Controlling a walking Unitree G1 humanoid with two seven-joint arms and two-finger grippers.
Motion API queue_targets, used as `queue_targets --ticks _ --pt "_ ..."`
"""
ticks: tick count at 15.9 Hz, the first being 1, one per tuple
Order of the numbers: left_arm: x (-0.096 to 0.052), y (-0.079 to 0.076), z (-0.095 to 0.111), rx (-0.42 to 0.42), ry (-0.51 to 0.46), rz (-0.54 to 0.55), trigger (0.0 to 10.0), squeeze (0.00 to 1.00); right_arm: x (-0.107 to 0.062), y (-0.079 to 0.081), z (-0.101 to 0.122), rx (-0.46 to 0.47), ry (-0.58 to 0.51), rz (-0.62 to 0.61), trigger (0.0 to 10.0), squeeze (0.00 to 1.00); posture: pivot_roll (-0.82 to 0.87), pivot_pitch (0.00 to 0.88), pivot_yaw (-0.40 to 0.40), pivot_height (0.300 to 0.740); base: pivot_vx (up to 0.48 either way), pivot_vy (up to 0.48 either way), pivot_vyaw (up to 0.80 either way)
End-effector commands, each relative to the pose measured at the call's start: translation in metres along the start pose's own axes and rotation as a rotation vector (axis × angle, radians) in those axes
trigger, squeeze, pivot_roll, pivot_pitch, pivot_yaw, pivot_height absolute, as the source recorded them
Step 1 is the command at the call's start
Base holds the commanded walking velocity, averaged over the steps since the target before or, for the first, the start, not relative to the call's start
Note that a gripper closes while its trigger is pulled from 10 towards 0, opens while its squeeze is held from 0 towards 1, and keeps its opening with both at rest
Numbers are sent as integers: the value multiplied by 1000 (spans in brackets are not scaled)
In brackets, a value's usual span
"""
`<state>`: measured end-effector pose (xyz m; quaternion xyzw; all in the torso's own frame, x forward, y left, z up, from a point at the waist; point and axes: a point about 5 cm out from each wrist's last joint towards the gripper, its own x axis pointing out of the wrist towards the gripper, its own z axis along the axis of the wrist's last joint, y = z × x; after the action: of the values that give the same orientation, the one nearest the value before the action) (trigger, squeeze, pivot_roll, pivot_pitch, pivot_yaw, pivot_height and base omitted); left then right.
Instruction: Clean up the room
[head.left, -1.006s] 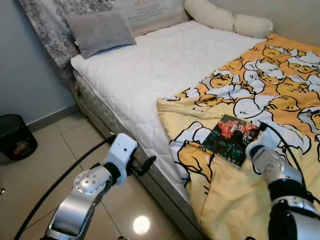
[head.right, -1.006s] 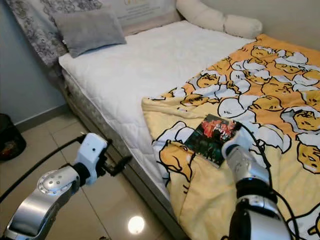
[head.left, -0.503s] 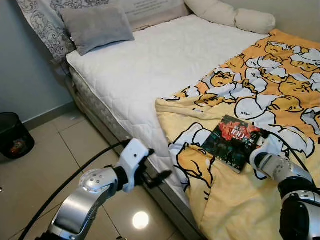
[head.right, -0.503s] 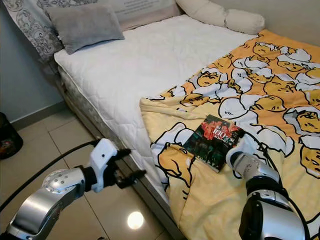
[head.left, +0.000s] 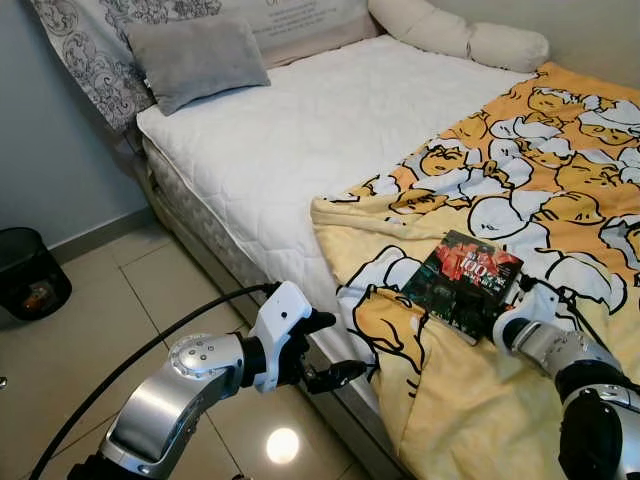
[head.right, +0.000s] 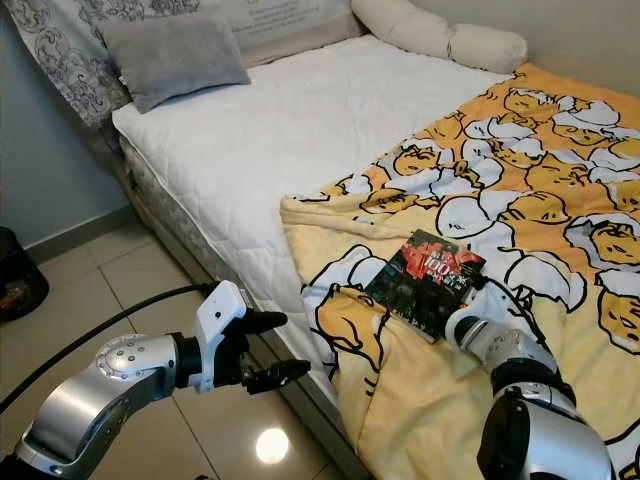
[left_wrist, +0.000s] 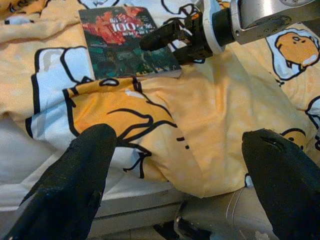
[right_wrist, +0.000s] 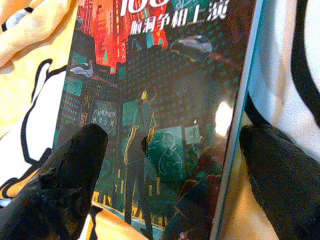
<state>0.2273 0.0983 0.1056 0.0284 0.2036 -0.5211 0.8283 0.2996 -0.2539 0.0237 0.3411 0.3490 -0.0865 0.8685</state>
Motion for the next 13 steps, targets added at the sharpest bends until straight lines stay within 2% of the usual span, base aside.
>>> queue_targets --ticks 1,2,4,6,8,9,11,13 --pt "0 0 6 32 1 7 10000 1000 3 -3 -15 -9 52 -24 10000 0 -46 0 21 740 0 0 0" --pt "0 0 7 39 9 11 10000 1000 5 -6 -27 -37 85 -54 10000 0 -44 0 22 740 0 0 0" --pt "1 0 8 41 9 14 10000 1000 6 -4 -30 7 85 -39 10000 0 -39 0 20 740 0 0 0" --pt "0 1 9 38 2 24 10000 1000 8 13 -23 173 47 72 10000 0 -36 0 17 740 0 0 0" --pt "0 1 9 36 0 31 10000 1000 9 23 -18 247 29 139 10000 0 -34 0 15 740 0 0 0" --pt "-1 1 9 35 -5 38 10000 1000 9 33 -11 315 6 206 10000 0 -31 0 12 740 0 0 0" --pt "-3 1 9 28 -13 51 10000 1000 9 46 -3 387 -10 270 10000 0 -28 0 2 740 0 0 0" --pt "-3 1 8 23 -16 59 10000 1000 10 55 -3 389 -6 292 10000 0 -27 0 0 740 0 0 0"
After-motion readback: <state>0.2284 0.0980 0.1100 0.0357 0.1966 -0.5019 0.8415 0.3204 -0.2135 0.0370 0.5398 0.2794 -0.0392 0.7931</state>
